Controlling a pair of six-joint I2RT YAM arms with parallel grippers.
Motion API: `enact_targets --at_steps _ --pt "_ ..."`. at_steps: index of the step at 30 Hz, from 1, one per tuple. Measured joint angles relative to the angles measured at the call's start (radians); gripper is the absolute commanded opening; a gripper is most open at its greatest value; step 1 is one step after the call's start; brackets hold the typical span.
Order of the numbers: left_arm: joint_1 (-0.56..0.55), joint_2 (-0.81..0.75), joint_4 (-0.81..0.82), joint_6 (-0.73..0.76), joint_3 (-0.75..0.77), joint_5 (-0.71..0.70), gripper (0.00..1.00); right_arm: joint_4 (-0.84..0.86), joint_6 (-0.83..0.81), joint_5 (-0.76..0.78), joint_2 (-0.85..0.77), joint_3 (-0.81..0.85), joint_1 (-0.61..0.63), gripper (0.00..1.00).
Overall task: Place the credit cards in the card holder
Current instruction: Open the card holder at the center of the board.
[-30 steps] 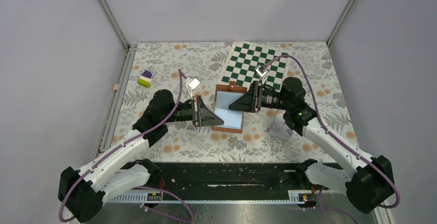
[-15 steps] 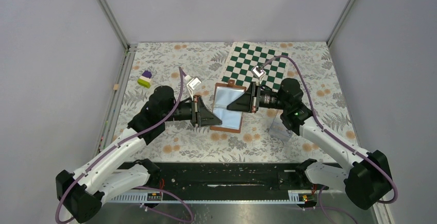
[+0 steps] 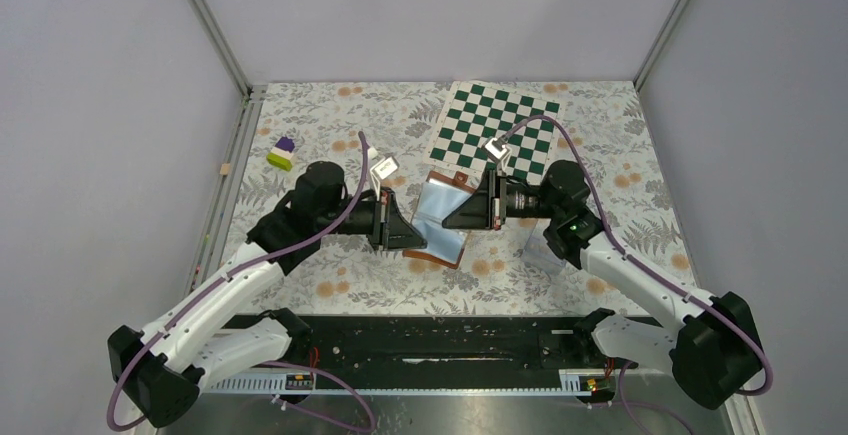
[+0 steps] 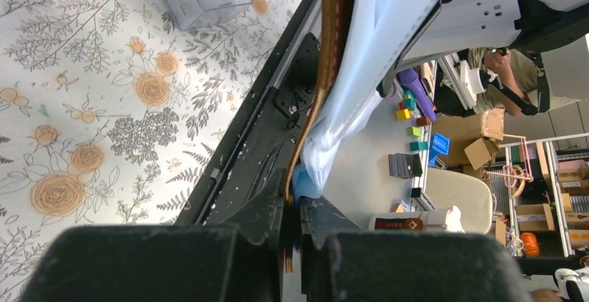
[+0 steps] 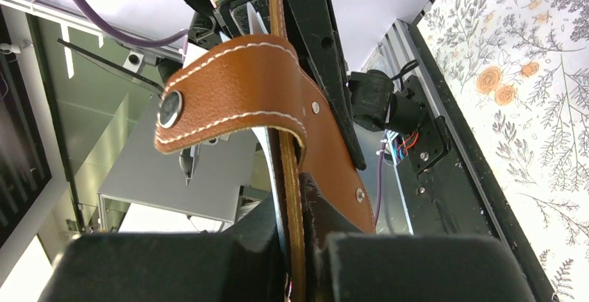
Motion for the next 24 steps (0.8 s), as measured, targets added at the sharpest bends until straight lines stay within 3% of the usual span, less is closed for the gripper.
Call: enact_targets --at_steps 7,12,16,24 --pt "0.003 -0.004 -0.042 0.026 0.005 -0.020 0.01 0.004 0.001 -0.001 0.013 -0.003 0.015 0.00" --pt "-0.001 0.003 -0.060 0.052 0.016 -0.062 0.23 -0.002 0.000 0.015 0.013 -0.006 0.016 0.00" --pt "0.000 0.007 -0.102 0.083 0.024 -0.139 0.52 0.002 0.006 0.017 0.015 -0.006 0.020 0.00" --pt "0.014 -0.063 -0.233 0.141 0.060 -0.365 0.78 0.001 0.018 0.026 0.033 -0.003 0.027 0.00"
